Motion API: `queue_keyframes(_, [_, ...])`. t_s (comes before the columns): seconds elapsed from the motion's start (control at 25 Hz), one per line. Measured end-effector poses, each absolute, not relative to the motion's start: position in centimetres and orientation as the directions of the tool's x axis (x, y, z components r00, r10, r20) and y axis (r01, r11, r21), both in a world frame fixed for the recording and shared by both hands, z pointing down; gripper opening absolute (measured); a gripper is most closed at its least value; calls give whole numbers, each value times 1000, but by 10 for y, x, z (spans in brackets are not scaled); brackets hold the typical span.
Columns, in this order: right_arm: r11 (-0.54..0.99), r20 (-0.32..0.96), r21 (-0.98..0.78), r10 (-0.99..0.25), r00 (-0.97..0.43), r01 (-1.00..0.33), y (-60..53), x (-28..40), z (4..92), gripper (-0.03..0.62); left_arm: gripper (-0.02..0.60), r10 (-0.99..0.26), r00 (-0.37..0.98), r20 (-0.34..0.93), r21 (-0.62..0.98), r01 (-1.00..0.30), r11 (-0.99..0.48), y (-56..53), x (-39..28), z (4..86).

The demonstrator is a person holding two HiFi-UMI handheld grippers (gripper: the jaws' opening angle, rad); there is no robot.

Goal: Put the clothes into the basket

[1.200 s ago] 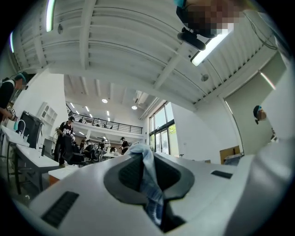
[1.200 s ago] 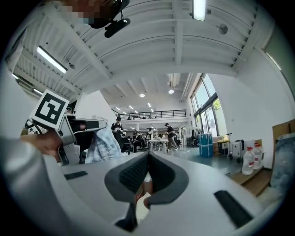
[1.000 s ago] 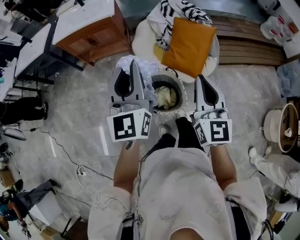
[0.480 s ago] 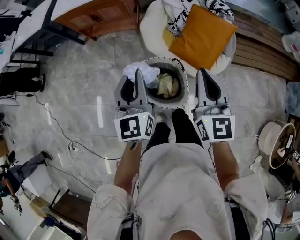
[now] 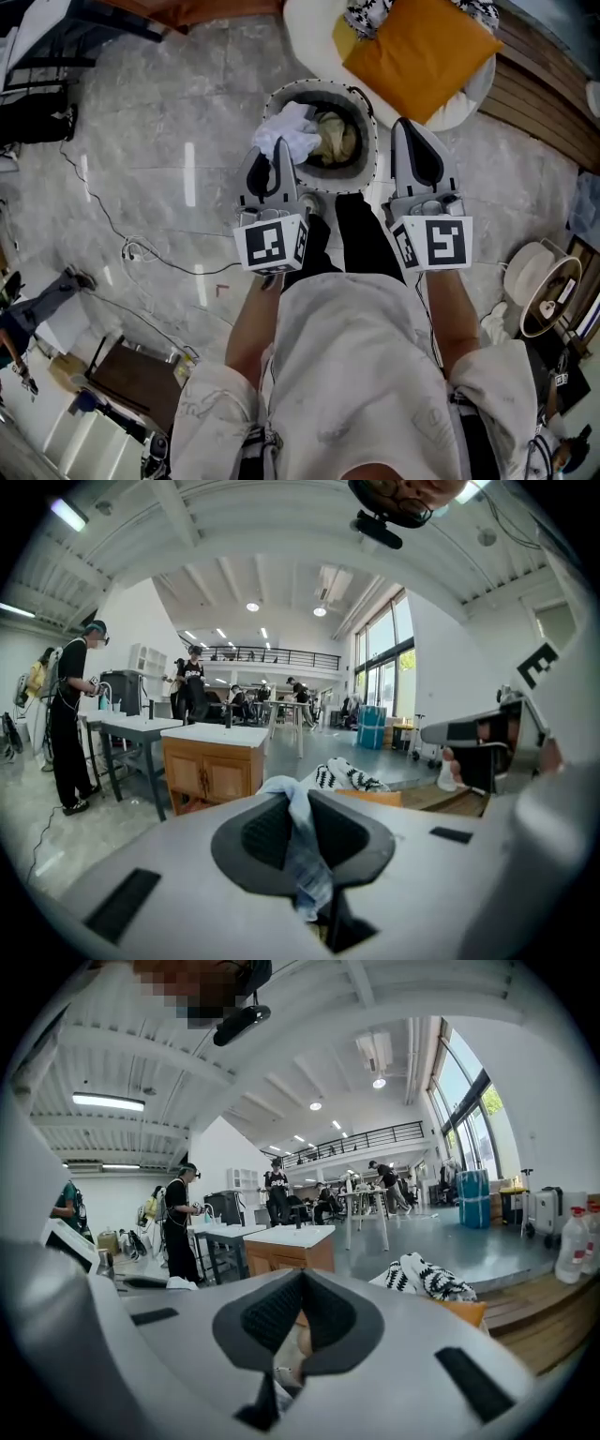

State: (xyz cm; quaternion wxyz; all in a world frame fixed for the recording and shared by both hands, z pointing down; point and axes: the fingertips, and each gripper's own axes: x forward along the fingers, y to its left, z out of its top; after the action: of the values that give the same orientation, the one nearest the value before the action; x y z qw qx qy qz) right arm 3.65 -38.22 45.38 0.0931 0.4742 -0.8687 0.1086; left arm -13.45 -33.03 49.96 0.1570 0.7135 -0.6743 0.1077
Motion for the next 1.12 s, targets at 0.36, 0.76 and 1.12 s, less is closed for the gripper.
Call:
queue_keyframes(0.36, [555, 348, -108, -756, -554, -825, -389, 27, 513, -12, 41, -827, 56, 559, 115, -993, 11, -315, -136, 605])
queue_keyframes(0.76, [569, 439, -117, -705, -557, -814, -384, 23, 568, -12, 42, -662, 94, 743, 203, -975, 90, -295, -129, 739])
queue_keyframes(1.12, [577, 490, -137, -667, -561, -805, -371, 15, 596, -12, 43, -424, 174, 889, 281, -937, 207, -260, -118, 858])
